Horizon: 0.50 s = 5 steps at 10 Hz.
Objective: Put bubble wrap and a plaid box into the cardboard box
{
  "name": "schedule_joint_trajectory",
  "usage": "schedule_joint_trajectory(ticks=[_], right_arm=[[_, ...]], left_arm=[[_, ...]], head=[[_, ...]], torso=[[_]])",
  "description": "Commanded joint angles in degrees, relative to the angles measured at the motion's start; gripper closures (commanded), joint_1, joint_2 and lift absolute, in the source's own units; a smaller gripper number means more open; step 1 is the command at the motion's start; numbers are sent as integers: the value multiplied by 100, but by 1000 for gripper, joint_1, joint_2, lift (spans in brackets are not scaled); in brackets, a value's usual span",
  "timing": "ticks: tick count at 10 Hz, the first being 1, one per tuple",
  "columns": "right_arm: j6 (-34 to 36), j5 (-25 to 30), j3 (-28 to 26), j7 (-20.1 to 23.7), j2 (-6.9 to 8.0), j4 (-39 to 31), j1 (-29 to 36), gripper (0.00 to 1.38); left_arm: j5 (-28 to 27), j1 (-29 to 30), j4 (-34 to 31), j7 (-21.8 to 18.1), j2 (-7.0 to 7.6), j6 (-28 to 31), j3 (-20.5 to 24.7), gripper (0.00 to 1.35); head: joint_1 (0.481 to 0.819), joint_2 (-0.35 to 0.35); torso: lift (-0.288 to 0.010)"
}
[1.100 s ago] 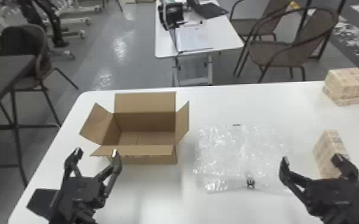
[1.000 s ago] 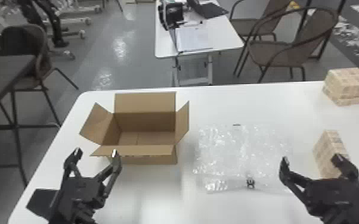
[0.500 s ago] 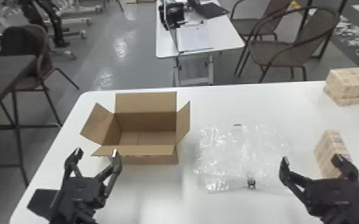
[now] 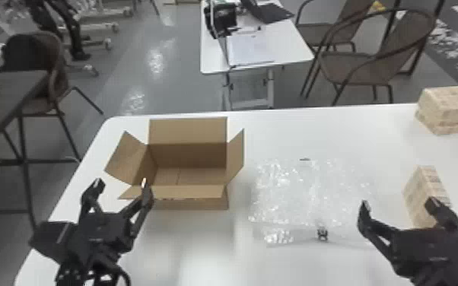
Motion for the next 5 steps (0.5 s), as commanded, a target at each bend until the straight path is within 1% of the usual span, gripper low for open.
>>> schedule_joint_trajectory(ticks=[1,2,3,4,5], right_arm=[[6,-9,0,-6,0,0,0,101],[6,-9,9,3,0,9,-9,101],[6,-17,18,3,0,18,-26,101],[6,-26,35,3,0,27,-35,101],[6,-26,44,3,0,35,-53,101]], left_arm=[[179,-186,-485,-112,-15,1007,139,358],[197,-476,-784,-481,-15,1956,368,360],[223,-792,-907,-859,-15,2571,596,360],[188,-986,-960,-1009,-15,2835,816,363],[162,-1214,-977,-1176,-15,3257,1080,386]], head=[[695,139],[695,141],[695,141],[695,143],[695,156]], torso=[[-109],[-109],[-109],[-109],[-109]])
